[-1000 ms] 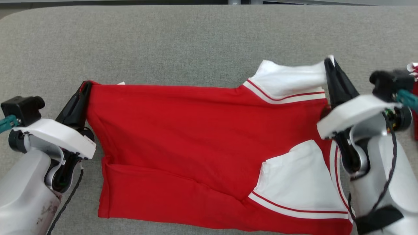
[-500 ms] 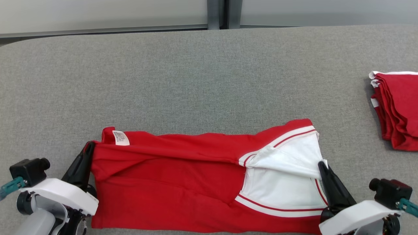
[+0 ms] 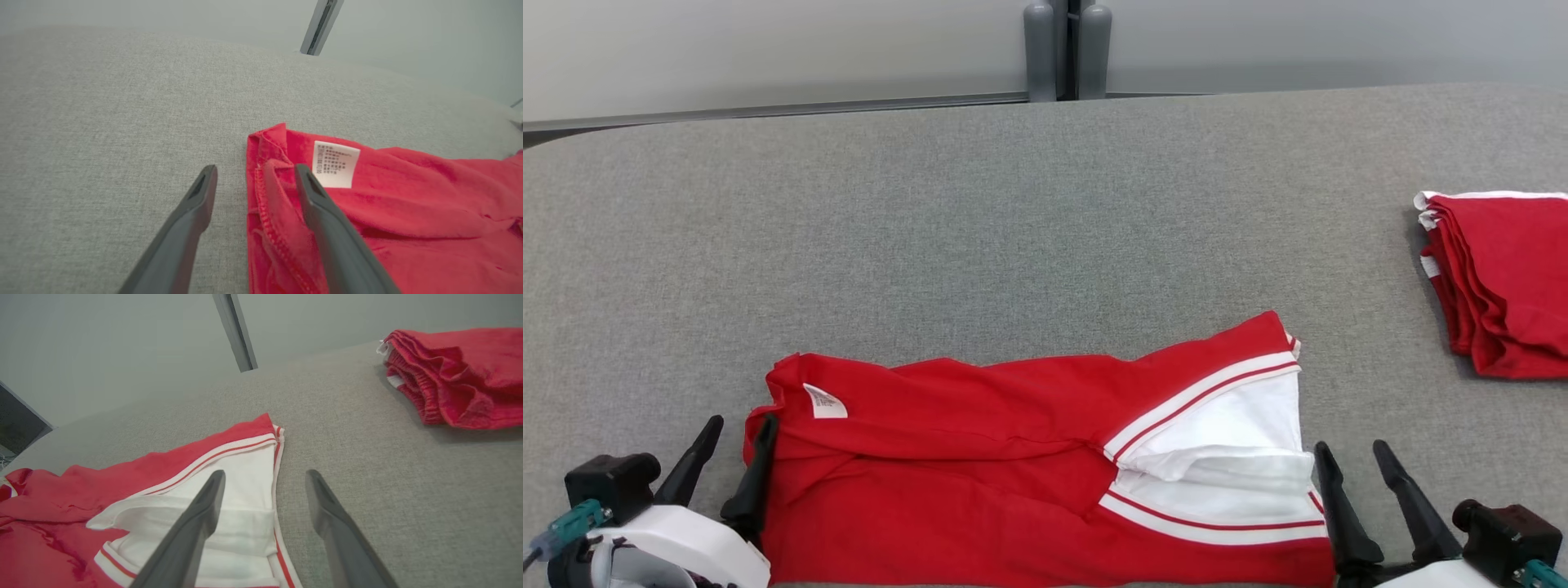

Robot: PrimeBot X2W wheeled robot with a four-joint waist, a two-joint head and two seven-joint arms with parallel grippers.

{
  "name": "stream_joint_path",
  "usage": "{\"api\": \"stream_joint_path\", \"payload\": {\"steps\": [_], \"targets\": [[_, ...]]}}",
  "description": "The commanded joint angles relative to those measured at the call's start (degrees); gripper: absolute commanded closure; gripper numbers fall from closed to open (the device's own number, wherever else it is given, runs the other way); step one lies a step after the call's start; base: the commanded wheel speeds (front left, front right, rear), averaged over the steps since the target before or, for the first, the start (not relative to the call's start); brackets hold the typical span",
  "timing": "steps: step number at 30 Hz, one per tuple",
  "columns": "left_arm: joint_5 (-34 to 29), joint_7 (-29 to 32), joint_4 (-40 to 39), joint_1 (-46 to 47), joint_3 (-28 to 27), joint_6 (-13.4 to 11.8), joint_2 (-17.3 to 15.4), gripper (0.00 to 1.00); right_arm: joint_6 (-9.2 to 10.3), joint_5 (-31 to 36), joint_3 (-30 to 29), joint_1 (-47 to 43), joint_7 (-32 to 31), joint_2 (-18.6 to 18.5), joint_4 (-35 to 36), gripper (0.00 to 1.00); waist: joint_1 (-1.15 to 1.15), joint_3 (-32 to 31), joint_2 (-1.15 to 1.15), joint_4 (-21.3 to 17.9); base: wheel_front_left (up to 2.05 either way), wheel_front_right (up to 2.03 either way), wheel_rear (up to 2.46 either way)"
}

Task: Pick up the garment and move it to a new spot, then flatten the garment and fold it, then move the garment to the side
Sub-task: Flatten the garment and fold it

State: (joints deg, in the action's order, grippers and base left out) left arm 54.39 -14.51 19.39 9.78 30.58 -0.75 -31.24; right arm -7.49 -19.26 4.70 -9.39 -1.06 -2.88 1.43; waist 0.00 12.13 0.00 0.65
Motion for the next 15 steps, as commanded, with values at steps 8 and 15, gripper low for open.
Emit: {"api": "stream_joint_path", "payload": {"steps": [8, 15], "targets": [[-13.81, -0.67, -12.52, -7.15, -10.37, -7.28, 2.85, 0.00, 0.01, 8.34, -2.34, 1.14, 4.23, -0.07, 6.23, 0.00, 0.00, -2.39, 0.00, -0.31, 0.00, 0.00, 0.00], [-20.56, -0.69, -20.29, -13.57, -13.94, -9.72, 5.65, 0.00, 0.01, 10.32, -2.19, 1.12, 2.73, -0.09, 7.74, 0.00, 0.00, -5.35, 0.00, -0.56, 0.00, 0.00, 0.00]]}}
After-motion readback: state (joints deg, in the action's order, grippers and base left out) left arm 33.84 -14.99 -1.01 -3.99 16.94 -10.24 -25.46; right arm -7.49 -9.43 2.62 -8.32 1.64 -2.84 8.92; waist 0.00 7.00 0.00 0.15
